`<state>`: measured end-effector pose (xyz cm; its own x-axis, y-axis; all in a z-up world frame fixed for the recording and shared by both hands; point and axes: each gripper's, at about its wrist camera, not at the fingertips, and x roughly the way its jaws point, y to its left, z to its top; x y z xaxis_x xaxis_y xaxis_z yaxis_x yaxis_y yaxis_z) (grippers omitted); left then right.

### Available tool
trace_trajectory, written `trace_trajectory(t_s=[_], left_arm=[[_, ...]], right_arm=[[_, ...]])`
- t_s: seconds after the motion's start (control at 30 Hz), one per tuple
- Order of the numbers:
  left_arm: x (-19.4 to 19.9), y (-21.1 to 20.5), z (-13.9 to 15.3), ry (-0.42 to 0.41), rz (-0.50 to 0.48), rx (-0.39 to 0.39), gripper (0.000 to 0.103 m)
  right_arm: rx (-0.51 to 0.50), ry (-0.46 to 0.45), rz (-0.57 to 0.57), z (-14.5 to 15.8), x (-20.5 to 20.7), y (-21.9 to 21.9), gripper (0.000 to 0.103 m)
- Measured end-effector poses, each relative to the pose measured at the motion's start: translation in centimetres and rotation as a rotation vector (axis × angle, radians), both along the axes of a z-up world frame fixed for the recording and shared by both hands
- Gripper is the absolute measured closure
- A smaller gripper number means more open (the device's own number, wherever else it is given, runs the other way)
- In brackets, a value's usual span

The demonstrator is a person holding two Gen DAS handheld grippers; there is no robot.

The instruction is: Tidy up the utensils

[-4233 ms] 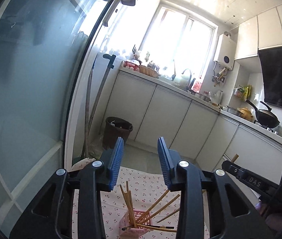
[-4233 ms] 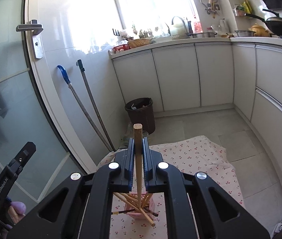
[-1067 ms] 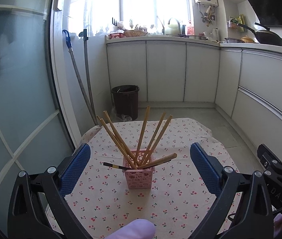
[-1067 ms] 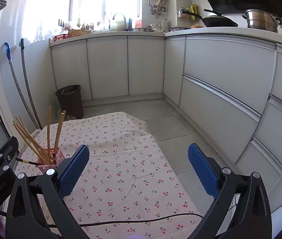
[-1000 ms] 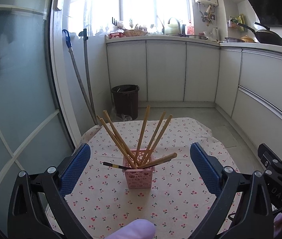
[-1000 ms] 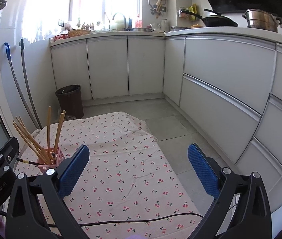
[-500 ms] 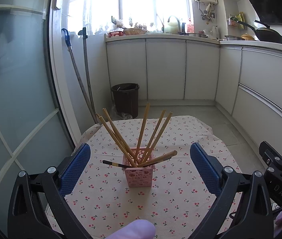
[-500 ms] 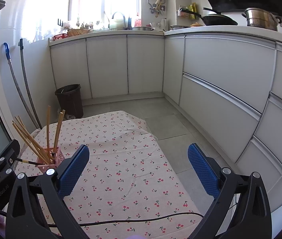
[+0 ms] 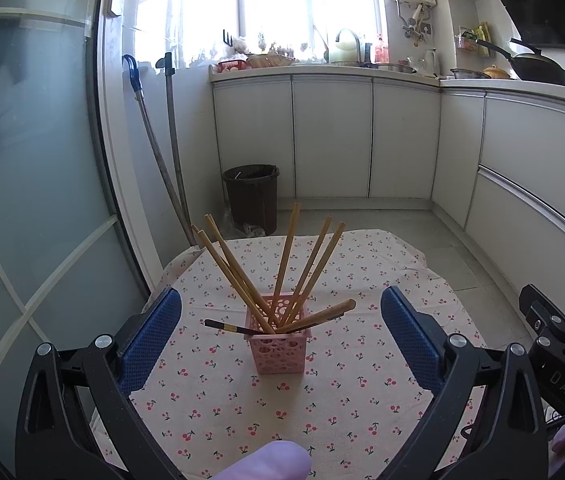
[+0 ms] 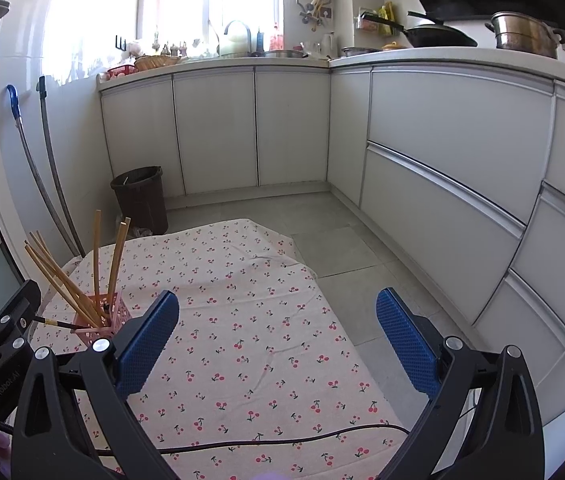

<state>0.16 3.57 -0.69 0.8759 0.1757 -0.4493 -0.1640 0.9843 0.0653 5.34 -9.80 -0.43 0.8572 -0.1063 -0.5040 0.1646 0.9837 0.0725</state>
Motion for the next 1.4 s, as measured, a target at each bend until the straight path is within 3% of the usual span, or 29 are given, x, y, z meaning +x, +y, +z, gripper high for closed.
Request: trace_trajectory(t_s=[1.4], left_arm=[[0.17,0.28,-0.43,0.022,0.01,0.002,0.007]], right_arm=[[0.005,0.013,0.002,-0.4,0.2,-0.23,0.007]])
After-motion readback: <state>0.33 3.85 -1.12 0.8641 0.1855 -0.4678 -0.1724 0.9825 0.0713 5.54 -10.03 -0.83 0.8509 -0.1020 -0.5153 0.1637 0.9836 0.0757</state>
